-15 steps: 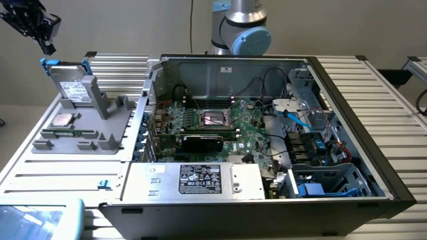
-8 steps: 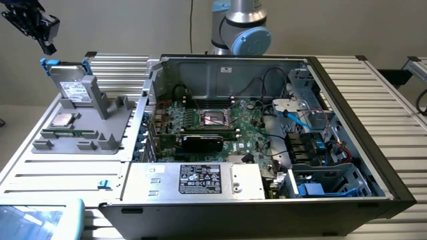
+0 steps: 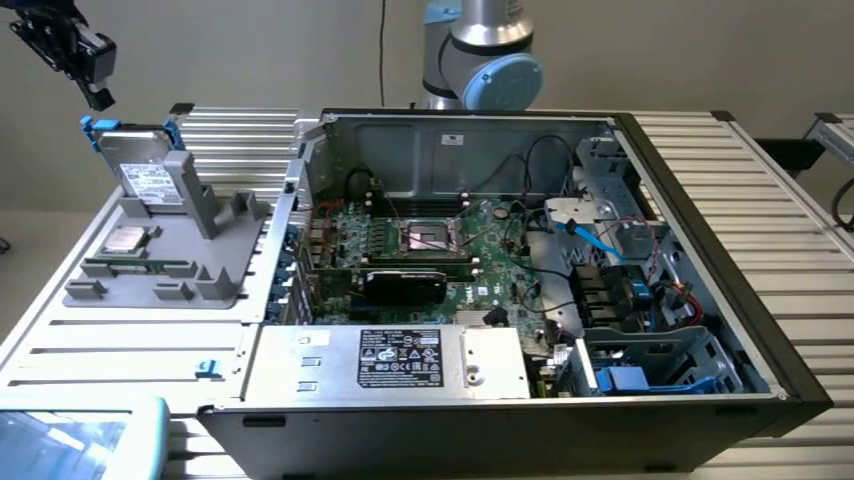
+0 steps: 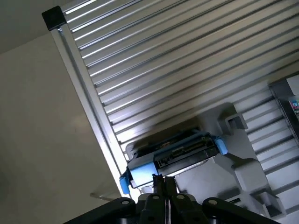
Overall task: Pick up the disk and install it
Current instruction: 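Pick up the disk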
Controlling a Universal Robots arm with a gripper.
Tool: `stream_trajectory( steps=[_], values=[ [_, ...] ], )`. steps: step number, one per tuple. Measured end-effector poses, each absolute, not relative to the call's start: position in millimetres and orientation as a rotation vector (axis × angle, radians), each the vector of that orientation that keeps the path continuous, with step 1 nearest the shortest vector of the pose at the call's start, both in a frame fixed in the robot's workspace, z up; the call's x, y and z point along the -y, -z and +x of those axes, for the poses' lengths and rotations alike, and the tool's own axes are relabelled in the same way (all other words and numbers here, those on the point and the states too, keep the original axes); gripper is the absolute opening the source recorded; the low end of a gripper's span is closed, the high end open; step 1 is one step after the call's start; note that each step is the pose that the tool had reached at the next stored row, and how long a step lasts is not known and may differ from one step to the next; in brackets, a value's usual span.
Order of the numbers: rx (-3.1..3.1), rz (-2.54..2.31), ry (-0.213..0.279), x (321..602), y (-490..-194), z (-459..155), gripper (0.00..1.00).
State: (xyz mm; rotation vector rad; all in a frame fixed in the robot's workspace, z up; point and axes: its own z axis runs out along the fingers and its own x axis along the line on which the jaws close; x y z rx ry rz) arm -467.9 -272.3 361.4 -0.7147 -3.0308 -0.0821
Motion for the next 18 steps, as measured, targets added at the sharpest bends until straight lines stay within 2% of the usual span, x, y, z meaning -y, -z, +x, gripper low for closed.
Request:
stream_trajectory(
  steps=[18],
  values=[
    [2.937,-1.068,0.066,272.4,-359.7,-467.9,0.11]
  ],
)
